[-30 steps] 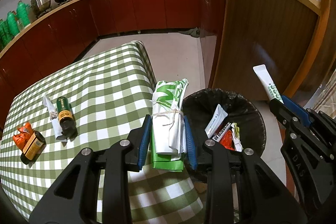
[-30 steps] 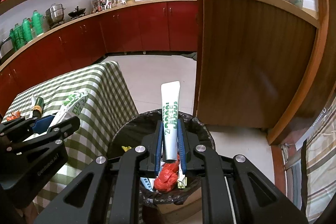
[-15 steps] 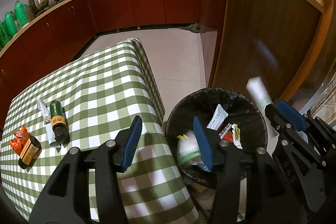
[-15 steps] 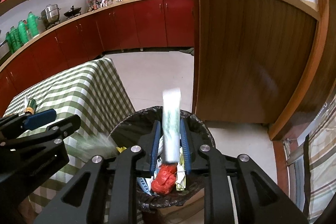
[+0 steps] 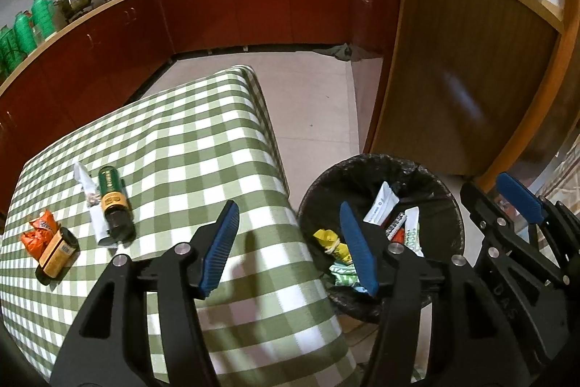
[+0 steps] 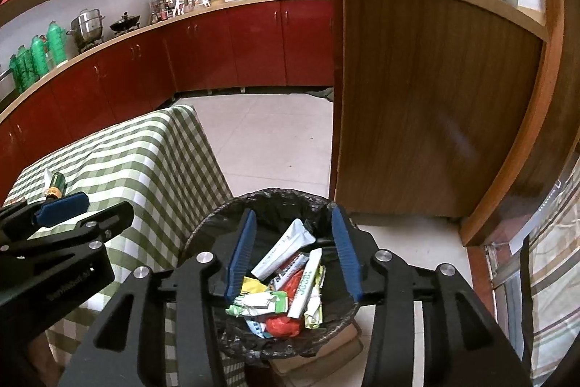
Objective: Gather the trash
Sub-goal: 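Move both tools back over the table toward the remaining trash, then grasp the orange plastic bag with the left tool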
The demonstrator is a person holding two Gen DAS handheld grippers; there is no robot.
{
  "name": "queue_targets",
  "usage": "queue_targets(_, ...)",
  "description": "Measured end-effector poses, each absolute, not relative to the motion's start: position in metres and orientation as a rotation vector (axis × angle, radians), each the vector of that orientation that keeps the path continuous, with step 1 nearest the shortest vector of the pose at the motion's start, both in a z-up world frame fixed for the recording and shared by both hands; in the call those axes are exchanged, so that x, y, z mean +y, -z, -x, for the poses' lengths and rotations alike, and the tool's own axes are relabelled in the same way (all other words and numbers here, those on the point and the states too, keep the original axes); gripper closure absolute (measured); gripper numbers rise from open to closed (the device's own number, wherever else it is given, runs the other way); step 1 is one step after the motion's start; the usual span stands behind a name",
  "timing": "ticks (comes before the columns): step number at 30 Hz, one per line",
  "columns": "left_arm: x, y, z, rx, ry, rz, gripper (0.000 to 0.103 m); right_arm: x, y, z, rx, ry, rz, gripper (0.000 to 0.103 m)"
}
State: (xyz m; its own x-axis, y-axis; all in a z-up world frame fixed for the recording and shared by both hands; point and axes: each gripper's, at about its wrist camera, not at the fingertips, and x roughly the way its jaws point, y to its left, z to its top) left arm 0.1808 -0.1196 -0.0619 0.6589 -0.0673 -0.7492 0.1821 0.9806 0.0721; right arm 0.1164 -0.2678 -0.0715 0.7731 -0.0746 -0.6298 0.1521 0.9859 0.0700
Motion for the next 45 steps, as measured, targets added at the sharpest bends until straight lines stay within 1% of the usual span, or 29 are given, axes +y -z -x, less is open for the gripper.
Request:
queue_targets(3,-0.110,0.060,-0.176,0.838,0.131,-0.147,0.044,-0.262,0.070,-0.115,0.675,0.115,-0.111,0.050)
queue_targets(9,-0.083,0.058,-0.161,0.845,0.105,-0.133,0.042,-0.244,0.064,-0.111,0.681,0.077,-0.106,0.048)
queue_targets(20,-0.010,0.055,-0.125,0.859,0.029,-0.106,0.042,-0.190,0.056,-0.105,0.698,-0.027,-0.045,0.047)
queue_targets(29,0.055,0.047,-0.112,0.855,-0.055,-0.073,0.042,-0.136,0.050,-0.108,0.709,-0.113,0.012,0.047)
queue_targets(37,0.102,0.037,-0.118,0.845,-0.124,-0.028,0.041,-0.101,0.043,-0.122,0.711,-0.183,0.016,0.047)
queue_targets(39,0.110,0.037,-0.123,0.845,-0.134,-0.015,0.039,-0.091,0.043,-0.127,0.714,-0.196,0.026,0.047)
queue_targets(41,0.117,0.037,-0.129,0.847,-0.141,-0.004,0.036,-0.082,0.044,-0.132,0.719,-0.208,0.038,0.047)
queue_targets(45,0.128,0.039,-0.142,0.852,-0.153,-0.008,0.035,-0.072,0.046,-0.138,0.730,-0.225,0.048,0.047)
